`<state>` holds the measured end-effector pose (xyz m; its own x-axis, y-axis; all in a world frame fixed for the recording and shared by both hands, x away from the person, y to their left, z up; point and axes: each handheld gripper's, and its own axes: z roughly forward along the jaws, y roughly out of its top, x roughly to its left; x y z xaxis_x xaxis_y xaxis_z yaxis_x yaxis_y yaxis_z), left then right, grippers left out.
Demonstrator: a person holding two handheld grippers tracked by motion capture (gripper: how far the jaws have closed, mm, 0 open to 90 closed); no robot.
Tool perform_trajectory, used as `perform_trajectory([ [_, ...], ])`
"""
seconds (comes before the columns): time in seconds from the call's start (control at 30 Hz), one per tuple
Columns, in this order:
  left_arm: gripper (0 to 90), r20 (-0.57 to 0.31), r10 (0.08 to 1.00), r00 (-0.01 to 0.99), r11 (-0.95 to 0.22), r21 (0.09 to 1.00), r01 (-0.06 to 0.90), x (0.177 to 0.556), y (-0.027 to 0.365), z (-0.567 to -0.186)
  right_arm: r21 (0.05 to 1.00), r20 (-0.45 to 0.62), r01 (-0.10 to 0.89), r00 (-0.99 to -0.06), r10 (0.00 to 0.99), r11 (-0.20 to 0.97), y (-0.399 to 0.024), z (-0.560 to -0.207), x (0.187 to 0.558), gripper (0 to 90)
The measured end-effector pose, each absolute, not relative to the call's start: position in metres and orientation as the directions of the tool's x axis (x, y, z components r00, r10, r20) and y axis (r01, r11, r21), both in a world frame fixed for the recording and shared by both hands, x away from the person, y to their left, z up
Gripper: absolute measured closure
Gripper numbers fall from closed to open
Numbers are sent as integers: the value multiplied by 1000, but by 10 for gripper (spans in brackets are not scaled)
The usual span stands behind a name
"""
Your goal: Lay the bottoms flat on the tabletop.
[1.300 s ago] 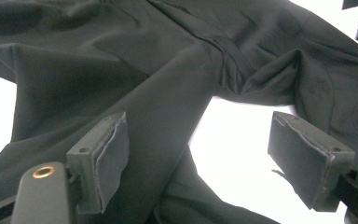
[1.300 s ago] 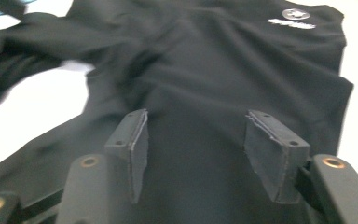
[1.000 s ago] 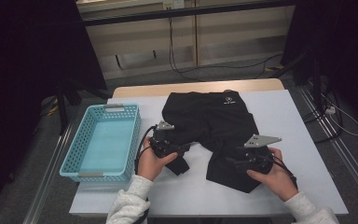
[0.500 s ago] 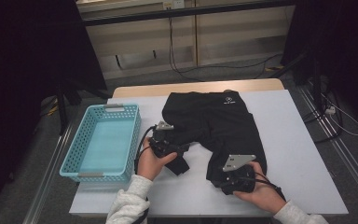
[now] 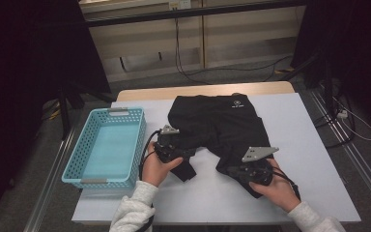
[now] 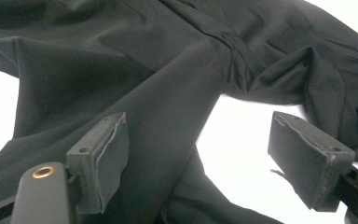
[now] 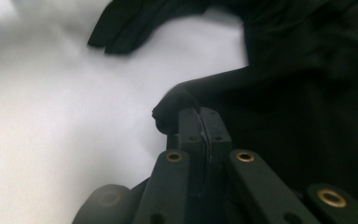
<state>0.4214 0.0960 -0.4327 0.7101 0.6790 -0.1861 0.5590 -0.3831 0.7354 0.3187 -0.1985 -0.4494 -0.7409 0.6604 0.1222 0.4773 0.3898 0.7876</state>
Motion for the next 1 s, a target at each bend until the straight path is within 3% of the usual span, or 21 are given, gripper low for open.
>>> perform_trajectory([
  [0.23,209,-185,678,712,-382,739,556,422,95,-432,825,144,452,-749,646,340,-203,-437,318,894],
  [0.5,209,-188,675,713,-384,736,557,421,93,-432,803,132,399,-843,522,442,-166,-444,305,891],
  [0.53,209,-189,677,711,-380,738,558,421,92,-433,796,144,404,-850,506,451,-162,-447,304,877],
  [0.6,209,-190,673,715,-384,736,557,421,92,-432,771,165,433,-844,511,467,-157,-453,303,734],
  [0.7,209,-189,675,714,-379,741,554,421,93,-431,759,148,436,-839,524,484,-159,-453,301,595],
  [0.83,209,-191,674,713,-378,740,556,422,92,-431,772,145,451,-810,568,447,-175,-448,303,584],
  [1.0,209,-194,670,717,-380,740,555,423,90,-431,751,131,426,-845,519,504,-164,-456,295,560],
])
